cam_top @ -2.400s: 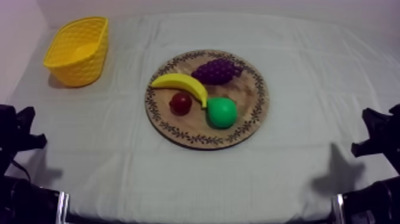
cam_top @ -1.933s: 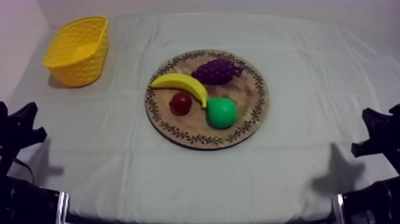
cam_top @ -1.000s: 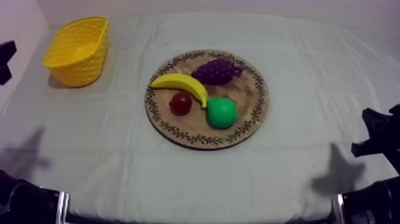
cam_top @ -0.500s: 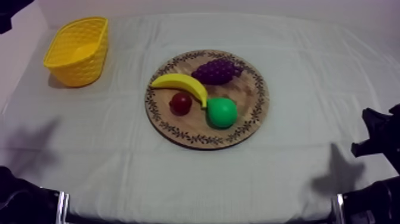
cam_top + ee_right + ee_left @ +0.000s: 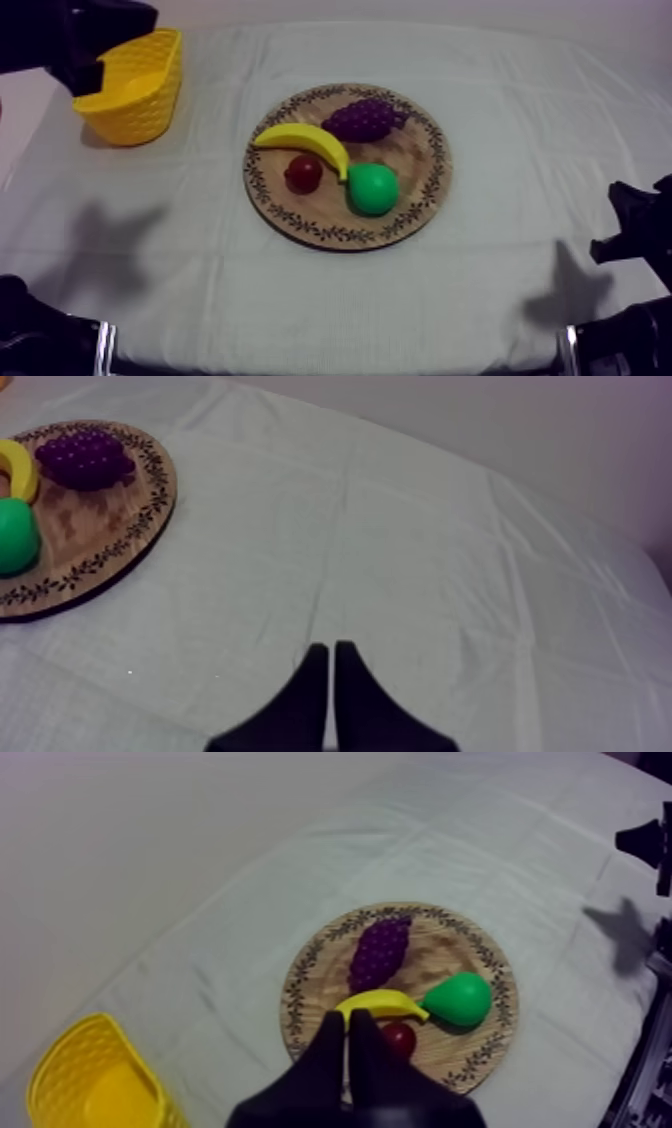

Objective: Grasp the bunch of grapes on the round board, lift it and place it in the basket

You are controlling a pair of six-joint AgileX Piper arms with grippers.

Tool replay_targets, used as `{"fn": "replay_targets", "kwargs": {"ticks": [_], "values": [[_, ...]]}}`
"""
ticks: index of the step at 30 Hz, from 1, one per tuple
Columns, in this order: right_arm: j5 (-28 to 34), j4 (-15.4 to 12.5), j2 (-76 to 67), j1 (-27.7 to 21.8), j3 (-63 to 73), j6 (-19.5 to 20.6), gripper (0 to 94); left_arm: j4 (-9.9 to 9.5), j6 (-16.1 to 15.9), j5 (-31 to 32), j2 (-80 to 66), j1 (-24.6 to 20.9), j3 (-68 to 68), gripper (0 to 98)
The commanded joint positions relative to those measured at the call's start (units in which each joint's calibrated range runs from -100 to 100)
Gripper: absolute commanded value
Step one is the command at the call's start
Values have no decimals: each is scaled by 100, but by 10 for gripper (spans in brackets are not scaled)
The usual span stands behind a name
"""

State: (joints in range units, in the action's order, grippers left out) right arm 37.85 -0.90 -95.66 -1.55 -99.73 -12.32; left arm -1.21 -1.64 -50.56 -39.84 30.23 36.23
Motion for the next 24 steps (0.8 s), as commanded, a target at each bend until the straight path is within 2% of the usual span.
{"fn": "replay_targets", "kwargs": {"ticks": [1, 9, 15, 24], "values": [[-3, 0, -1, 2, -4, -1, 2, -10, 18, 133, 308, 69, -67, 0], [-3, 0, -1, 2, -4, -1, 2, -14, 70, 349, 1411, -34, -810, 0], [-3, 0, -1, 2, -4, -1, 2, 14, -29, 459, 2254, -159, -1327, 0], [-3, 0, -1, 2, -4, -1, 2, 34, -230, -19, 3601, -155, -2466, 0]]}}
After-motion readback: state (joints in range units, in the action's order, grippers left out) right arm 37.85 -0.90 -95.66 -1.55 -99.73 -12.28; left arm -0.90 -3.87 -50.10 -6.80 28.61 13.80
